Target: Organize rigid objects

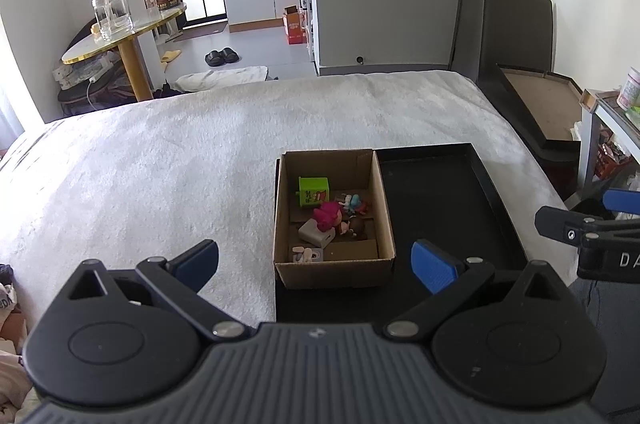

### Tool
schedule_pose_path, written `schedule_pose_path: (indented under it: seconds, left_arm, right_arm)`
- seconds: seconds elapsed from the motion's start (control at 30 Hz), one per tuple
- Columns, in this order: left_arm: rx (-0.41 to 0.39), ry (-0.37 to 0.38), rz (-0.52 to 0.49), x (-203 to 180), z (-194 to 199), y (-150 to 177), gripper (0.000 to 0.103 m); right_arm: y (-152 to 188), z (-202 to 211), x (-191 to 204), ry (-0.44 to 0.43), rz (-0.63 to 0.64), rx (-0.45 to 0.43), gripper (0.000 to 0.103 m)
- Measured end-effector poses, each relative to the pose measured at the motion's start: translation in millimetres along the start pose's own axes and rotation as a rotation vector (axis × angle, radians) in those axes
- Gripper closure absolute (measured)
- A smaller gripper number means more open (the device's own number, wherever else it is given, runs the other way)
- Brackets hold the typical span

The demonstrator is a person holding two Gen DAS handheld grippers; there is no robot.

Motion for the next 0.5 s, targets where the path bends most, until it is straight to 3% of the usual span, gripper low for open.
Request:
schedule_pose_path:
  seconds: [0.5]
  left_arm:
    - [-0.003, -0.016, -0.021, 0.7, 2.4, 5.8, 0.001]
  right_arm:
    - [2.3, 8.0, -10.1, 0.030, -0.009, -0.004, 0.000]
Point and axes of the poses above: each gripper's, at about its wrist camera, not at the fingertips, and z roughly against the way its jaws point, x to its left, y to its underside, the point moved 3 cm from there along -z, roughly the way its jaws point, and after that the axes turned 12 degrees about -y, right-handed, at the moved point
